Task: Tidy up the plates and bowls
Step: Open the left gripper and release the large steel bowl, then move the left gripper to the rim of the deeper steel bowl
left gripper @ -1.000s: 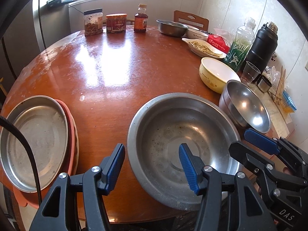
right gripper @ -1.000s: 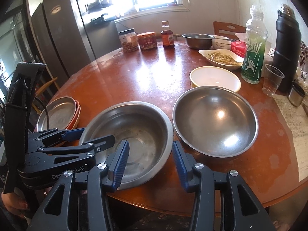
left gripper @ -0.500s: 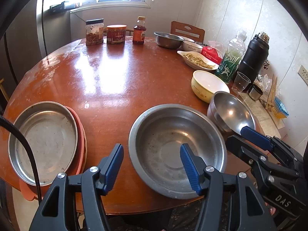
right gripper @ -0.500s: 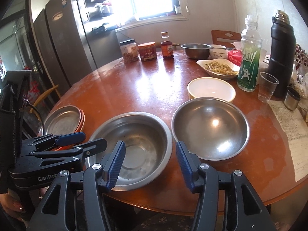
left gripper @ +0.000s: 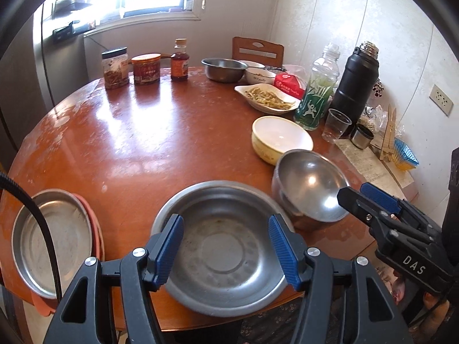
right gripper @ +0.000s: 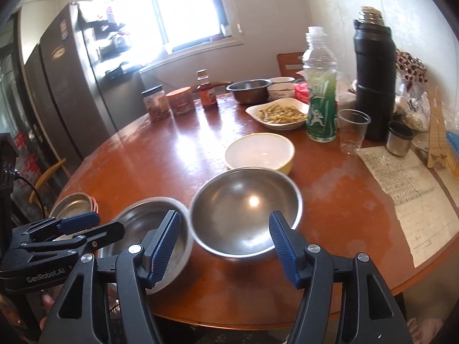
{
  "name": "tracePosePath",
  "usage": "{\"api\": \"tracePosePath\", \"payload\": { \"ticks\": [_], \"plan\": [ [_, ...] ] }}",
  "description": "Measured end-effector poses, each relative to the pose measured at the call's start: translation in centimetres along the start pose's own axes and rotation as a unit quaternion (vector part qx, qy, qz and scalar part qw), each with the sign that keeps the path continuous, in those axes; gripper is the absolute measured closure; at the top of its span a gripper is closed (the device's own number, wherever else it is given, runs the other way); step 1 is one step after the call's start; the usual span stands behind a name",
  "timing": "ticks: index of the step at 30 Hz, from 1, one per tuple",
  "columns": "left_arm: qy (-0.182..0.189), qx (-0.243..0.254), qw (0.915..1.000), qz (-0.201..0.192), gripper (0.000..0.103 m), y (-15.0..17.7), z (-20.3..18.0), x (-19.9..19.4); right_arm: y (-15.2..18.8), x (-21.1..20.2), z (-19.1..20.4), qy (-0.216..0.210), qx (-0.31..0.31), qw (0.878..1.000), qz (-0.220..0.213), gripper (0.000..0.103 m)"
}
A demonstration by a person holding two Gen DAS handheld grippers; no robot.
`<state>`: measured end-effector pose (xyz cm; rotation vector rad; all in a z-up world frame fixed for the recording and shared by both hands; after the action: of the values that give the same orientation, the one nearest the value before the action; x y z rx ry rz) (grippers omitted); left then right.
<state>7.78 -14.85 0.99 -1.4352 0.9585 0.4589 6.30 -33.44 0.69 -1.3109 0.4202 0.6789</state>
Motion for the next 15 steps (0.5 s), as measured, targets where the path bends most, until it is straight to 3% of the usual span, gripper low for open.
{"api": "tracePosePath", "payload": {
  "ticks": [4,15],
  "plan": [
    [0.010,0.018,0.9998,0.003,0.041,-1.5,-1.7,0.9,-0.1,0.3,-2.3,0.011,0.027,1.000,0.005,0.033],
    [-0.011,0.076,0.9965,0.032,0.036,-4.5,-5.6,4.7,0.4,3.1,-6.1,0.015,0.074,0.996,0.049,0.032]
  ]
}}
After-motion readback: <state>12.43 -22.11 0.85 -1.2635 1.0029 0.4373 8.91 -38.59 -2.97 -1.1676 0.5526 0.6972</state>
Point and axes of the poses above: each gripper's, at about its wrist camera, not at the fingertips, and x roughly the way its jaws point, z to its left, y to its underside, the point moved 5 cm from there along x, roughly the way its jaws point, and after that the axes turned 3 degrees about z, right-handed, at the moved point
